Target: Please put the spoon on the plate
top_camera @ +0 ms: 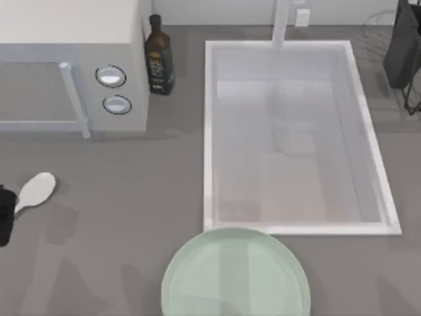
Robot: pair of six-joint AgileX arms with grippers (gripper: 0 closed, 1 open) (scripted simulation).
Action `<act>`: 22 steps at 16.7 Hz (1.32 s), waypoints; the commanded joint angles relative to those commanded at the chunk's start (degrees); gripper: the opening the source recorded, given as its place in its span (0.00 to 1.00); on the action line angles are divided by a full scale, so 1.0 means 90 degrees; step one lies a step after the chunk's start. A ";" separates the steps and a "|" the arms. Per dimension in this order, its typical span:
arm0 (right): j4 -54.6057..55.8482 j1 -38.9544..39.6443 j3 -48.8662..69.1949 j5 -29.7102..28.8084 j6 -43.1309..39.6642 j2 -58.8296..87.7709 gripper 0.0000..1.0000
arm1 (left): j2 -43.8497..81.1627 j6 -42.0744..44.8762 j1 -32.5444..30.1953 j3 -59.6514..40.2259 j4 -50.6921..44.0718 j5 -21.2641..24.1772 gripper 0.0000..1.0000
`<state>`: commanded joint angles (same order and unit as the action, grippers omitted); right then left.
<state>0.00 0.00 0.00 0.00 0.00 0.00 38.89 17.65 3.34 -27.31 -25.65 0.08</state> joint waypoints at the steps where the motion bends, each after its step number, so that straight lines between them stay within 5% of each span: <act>1: 0.0000 0.0000 0.0000 0.0000 0.0000 0.0000 1.00 | 0.0674 0.0260 0.0049 -0.0386 -0.0396 0.0000 1.00; 11: 0.0000 0.0000 0.0000 0.0000 0.0000 0.0000 1.00 | 0.5611 0.2357 0.0477 -0.3664 -0.3464 -0.0016 1.00; 22: 0.0000 0.0000 0.0000 0.0000 0.0000 0.0000 1.00 | 0.6319 0.2616 0.0514 -0.3959 -0.3562 -0.0013 1.00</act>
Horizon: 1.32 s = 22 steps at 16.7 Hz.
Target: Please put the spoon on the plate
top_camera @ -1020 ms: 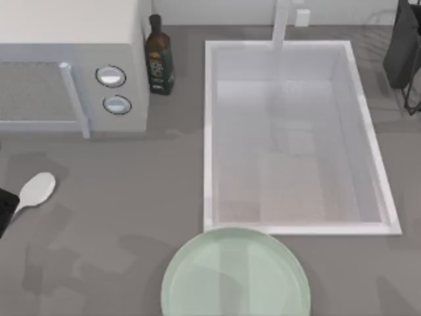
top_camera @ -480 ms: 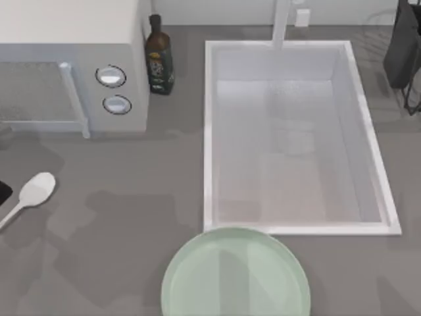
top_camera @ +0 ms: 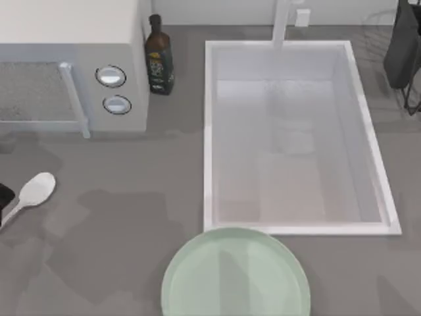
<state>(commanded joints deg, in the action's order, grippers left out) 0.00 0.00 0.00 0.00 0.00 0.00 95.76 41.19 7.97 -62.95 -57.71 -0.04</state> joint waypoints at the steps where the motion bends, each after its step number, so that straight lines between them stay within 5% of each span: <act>1: 0.0000 0.0000 0.0000 0.0000 0.0000 0.0000 1.00 | 0.0100 0.0002 0.0006 0.0119 0.0212 0.0000 1.00; 7: 0.0000 0.0000 0.0000 0.0000 0.0000 0.0000 1.00 | 0.0923 0.0042 0.0032 0.1069 0.2066 0.0003 1.00; 13: 0.0000 0.0000 0.0000 0.0000 0.0000 0.0000 1.00 | 0.1093 0.0054 0.0039 0.1253 0.2366 0.0003 1.00; 22: 0.0000 0.0000 0.0000 0.0000 0.0000 0.0000 1.00 | 0.1093 0.0054 0.0039 0.1253 0.2366 0.0003 0.32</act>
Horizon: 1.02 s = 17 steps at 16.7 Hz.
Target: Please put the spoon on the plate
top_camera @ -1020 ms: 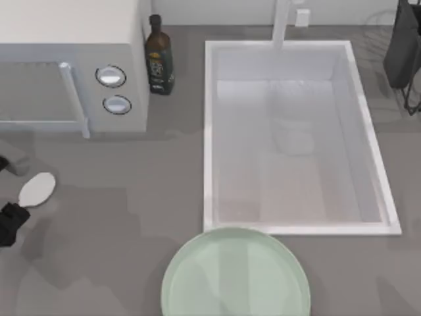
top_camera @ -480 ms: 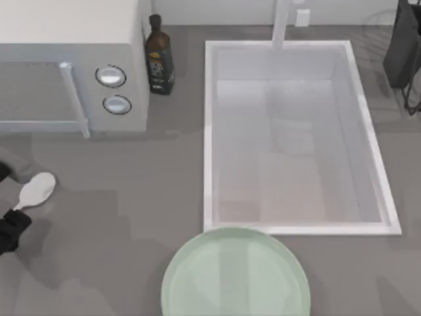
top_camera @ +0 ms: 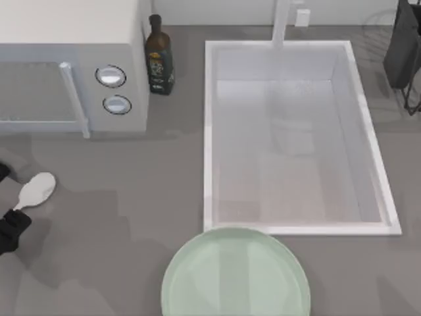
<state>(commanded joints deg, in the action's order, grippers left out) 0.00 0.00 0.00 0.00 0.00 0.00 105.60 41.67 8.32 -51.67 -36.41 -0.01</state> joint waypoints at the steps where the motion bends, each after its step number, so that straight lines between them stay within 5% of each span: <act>1: 0.0000 0.0000 0.0000 0.0000 0.0000 0.0000 1.00 | 0.0000 0.0000 0.0000 0.0000 0.0000 0.0000 0.25; 5: 0.0000 0.0000 0.0000 0.0000 0.0000 0.0000 1.00 | 0.0000 0.0000 0.0000 0.0000 0.0000 0.0000 0.00; 17: 0.0000 0.0000 0.0000 0.0000 0.0000 0.0000 1.00 | -0.0545 -0.0030 -0.0001 -0.0519 -0.0867 0.0123 0.00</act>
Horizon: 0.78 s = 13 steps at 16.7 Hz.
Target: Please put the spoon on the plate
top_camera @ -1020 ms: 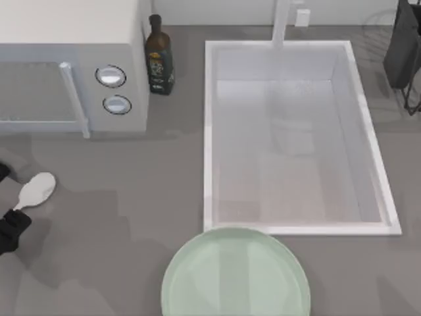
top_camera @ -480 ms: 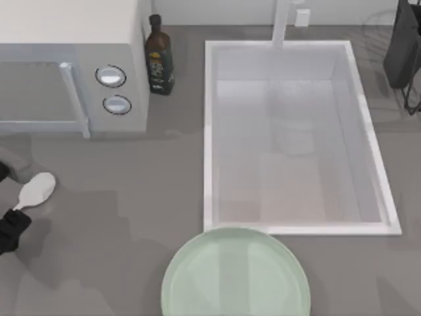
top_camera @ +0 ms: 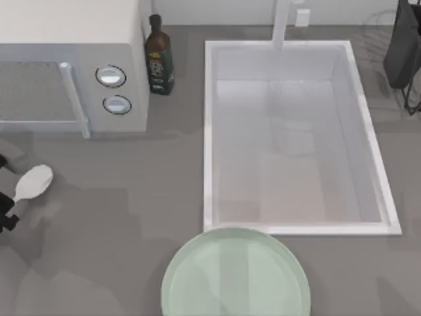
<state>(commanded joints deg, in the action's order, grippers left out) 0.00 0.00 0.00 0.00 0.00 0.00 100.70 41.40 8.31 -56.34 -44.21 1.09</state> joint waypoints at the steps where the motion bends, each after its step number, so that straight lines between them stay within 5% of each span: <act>1: 0.0000 0.0000 0.0000 0.0000 0.0000 0.0000 1.00 | -0.0096 0.0001 -0.0004 -0.0169 -0.0289 0.0001 0.00; 7: 0.0000 0.0000 0.0000 0.0000 0.0000 0.0000 1.00 | -0.0763 -0.0036 -0.0020 -0.1174 -0.2020 -0.0002 0.00; 13: 0.0000 0.0000 0.0000 0.0000 0.0000 0.0000 1.00 | -0.0821 -0.0038 -0.0010 -0.1243 -0.2111 -0.0006 0.00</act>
<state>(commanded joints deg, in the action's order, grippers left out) 0.00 0.00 0.00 0.00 0.00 0.00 93.30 41.06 8.22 -67.53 -63.21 1.04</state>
